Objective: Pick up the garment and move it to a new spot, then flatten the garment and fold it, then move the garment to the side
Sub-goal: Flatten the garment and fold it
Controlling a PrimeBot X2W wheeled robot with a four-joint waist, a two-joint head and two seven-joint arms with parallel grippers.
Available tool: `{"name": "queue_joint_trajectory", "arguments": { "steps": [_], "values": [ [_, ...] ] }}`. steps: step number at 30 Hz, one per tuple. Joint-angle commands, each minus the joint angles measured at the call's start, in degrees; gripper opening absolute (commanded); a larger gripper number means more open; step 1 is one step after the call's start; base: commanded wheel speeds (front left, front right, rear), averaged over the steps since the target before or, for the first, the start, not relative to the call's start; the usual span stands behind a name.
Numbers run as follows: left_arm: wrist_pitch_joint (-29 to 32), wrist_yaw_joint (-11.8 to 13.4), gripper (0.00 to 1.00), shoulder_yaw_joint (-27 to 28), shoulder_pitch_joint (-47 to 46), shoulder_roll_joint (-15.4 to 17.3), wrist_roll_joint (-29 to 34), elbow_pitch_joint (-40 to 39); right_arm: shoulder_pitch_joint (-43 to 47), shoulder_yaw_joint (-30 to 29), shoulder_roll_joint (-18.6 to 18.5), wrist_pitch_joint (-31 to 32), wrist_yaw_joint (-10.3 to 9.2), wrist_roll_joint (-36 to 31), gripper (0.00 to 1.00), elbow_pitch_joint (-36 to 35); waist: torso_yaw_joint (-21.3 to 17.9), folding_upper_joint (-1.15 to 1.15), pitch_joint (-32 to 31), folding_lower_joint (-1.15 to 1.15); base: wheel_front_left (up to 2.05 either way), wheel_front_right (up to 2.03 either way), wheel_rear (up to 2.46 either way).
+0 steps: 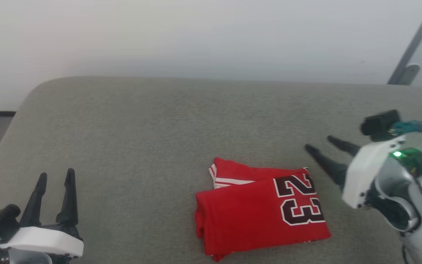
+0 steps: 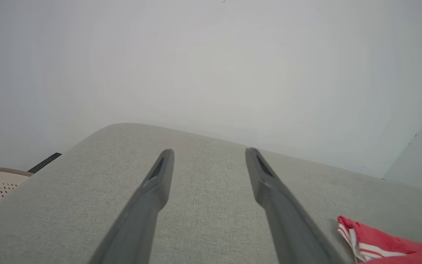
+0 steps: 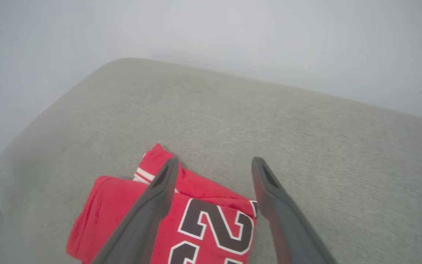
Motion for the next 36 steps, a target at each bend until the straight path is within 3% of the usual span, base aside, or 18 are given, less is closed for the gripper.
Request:
{"name": "queue_joint_trajectory", "arguments": {
  "steps": [1,10,18,29,36],
  "values": [
    [-0.2,-0.1,1.0,0.1,0.7,0.2,-0.3,-0.3,1.2,-1.0,-0.7,-2.6,0.01,-1.1,1.0,-0.3,-1.3,0.0,-0.5,0.0,0.0,0.0,0.0],
    [-0.2,-0.1,1.0,1.1,2.5,1.5,0.2,-0.3,6.0,-7.3,-2.9,-16.2,0.01,-6.1,1.0,2.5,-5.2,0.0,-1.6,0.0,0.0,0.0,0.0],
    [-0.2,-0.1,1.0,2.0,3.9,2.0,-0.3,0.0,11.0,-11.2,-2.4,-27.6,0.01,-10.3,1.0,5.5,-6.7,0.0,-2.4,0.0,0.0,0.0,0.0],
    [-0.2,-0.1,1.0,3.1,6.3,1.8,-0.4,-0.3,16.4,-13.1,-0.8,-37.0,0.01,-12.9,1.0,8.0,-7.4,0.0,-3.4,0.0,0.0,0.0,0.0],
    [-0.2,-0.1,1.0,3.3,7.1,1.7,-0.3,-0.4,18.0,-13.6,0.0,-39.1,0.01,-13.4,1.0,8.8,-7.6,0.0,-3.9,0.0,0.0,0.0,0.0]
  ]
}}
